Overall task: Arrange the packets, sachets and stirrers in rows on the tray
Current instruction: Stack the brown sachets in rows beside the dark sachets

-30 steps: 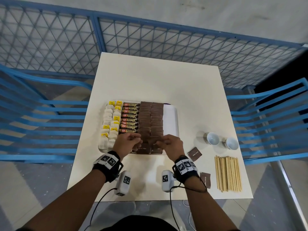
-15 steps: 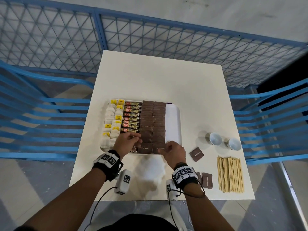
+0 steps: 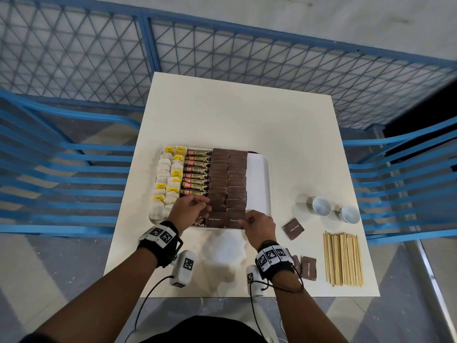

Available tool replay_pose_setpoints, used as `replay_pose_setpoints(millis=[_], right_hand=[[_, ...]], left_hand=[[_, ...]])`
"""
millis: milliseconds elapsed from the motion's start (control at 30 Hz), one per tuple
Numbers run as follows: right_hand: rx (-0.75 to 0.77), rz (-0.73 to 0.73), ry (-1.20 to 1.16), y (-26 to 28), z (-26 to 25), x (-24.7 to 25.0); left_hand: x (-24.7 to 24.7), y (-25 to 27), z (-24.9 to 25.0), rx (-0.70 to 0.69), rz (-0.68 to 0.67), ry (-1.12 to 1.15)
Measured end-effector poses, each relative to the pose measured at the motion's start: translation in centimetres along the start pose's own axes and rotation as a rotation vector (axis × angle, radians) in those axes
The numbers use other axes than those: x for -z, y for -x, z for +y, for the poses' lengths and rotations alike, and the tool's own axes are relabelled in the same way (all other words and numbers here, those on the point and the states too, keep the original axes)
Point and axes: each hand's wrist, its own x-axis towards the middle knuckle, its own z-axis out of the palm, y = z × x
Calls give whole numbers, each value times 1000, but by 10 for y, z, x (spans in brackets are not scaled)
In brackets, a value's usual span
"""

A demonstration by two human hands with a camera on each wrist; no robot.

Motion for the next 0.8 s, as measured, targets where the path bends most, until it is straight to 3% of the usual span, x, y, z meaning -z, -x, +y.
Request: replay_pose_setpoints(millis=[233, 367, 533, 800], right_hand=[[-19, 11, -95, 3, -2, 4], [33, 96, -195, 14, 2, 12], [52, 130, -267, 38, 23, 31], [-148, 158, -218, 71, 109, 78]], left_hand=[[-6, -1, 3, -29, -20, -60], [-22, -2, 7, -134, -47, -186], [-66, 5, 3, -272, -233, -403], [-166, 22, -11, -424, -509, -748]])
